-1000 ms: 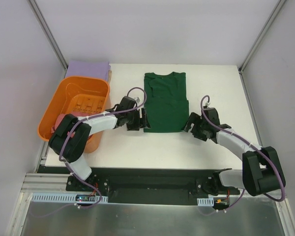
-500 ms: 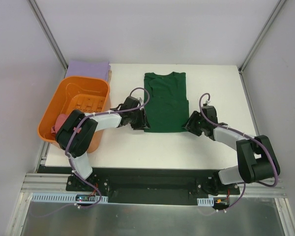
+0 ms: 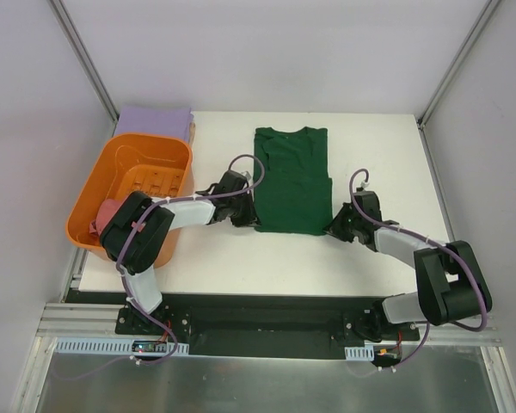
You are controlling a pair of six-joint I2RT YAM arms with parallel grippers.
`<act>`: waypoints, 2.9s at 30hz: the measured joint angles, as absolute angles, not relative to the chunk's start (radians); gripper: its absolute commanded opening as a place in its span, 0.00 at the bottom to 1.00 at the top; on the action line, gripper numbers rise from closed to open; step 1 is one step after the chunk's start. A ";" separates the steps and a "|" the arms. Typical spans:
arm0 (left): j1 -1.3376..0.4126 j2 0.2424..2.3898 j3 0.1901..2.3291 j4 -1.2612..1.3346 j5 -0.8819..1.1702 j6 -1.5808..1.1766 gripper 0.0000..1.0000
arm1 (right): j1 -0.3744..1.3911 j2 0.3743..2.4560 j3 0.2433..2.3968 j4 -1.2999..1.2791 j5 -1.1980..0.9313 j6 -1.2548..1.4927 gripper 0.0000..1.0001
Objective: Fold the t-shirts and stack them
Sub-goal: Grab one side of the 2/3 rectangular tshirt with both arms, then fold the long partially folded tshirt into a neat square
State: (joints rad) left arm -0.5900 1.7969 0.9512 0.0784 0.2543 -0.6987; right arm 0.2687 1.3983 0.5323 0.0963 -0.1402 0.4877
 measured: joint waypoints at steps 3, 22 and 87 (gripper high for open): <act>-0.612 1.766 0.914 0.093 0.234 -0.695 0.00 | 0.269 1.375 0.512 0.087 -0.150 0.487 0.01; -0.819 0.818 0.568 -0.069 0.180 -0.741 0.00 | 0.314 0.563 0.561 -0.602 -0.471 0.390 0.01; -0.598 1.301 0.915 -0.066 -0.187 -0.710 0.00 | 0.177 1.306 0.802 -0.038 -0.568 0.459 0.01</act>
